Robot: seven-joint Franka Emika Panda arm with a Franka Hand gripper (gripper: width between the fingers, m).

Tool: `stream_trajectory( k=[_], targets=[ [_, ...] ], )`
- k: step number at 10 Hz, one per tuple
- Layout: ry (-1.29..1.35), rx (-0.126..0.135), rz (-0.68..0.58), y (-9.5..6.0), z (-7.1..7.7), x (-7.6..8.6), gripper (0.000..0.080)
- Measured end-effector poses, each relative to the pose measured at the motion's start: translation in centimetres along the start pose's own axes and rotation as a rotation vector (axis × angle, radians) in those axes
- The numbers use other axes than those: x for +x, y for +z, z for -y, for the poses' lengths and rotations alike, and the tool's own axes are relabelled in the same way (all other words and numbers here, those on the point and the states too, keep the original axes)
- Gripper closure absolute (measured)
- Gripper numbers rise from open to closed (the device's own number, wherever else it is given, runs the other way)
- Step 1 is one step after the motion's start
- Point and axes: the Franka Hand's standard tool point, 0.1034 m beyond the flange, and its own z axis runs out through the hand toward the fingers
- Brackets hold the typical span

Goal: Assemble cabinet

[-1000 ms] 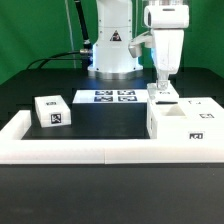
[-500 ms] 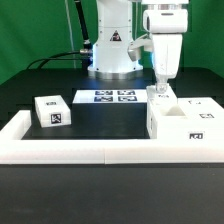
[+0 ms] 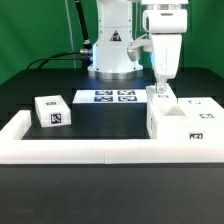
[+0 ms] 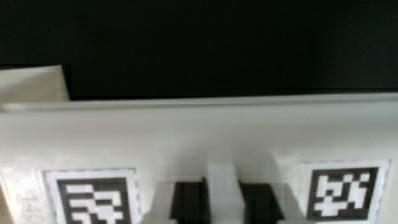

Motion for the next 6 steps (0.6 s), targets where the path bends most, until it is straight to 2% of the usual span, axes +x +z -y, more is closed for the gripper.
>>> stream_trajectory(
  k=[3,6],
  targets=[
    [0.0,0.004,0.003,-0.06,0.01,-0.05,0.0729],
    [-0.001,0.03,0.021,-0.39,-0.1,-0.2,0.0729]
  ],
)
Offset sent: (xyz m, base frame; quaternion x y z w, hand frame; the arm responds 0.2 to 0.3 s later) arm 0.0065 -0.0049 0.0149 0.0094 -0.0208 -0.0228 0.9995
